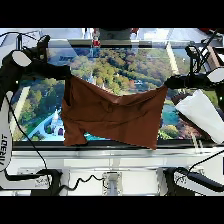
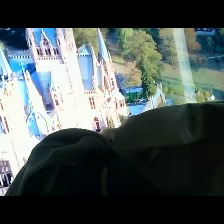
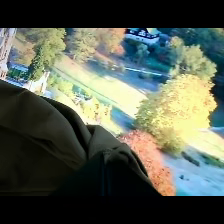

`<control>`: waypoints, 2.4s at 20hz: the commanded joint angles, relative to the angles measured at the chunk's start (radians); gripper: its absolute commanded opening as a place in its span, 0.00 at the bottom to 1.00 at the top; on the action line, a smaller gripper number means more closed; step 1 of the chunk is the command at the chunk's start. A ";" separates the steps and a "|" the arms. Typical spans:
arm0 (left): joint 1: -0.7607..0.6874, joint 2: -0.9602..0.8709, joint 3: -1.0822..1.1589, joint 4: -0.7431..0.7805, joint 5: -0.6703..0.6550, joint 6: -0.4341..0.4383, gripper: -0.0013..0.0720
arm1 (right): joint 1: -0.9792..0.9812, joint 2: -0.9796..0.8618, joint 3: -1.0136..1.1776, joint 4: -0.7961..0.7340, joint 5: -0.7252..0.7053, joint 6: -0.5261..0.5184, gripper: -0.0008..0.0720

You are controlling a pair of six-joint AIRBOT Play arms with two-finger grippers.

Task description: Fold the shirts.

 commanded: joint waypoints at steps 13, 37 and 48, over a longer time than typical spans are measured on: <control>-0.046 -0.237 0.282 -0.070 0.068 -0.126 0.03 | 0.228 0.000 -0.171 -0.015 0.352 0.057 0.04; -0.177 -0.425 0.521 0.046 -0.041 -0.165 0.03 | 0.741 -0.041 -0.264 -0.353 0.014 0.272 0.04; 0.248 -0.121 0.444 -0.058 -0.452 -0.055 0.03 | -0.081 -0.041 -0.216 0.035 -0.006 0.092 0.04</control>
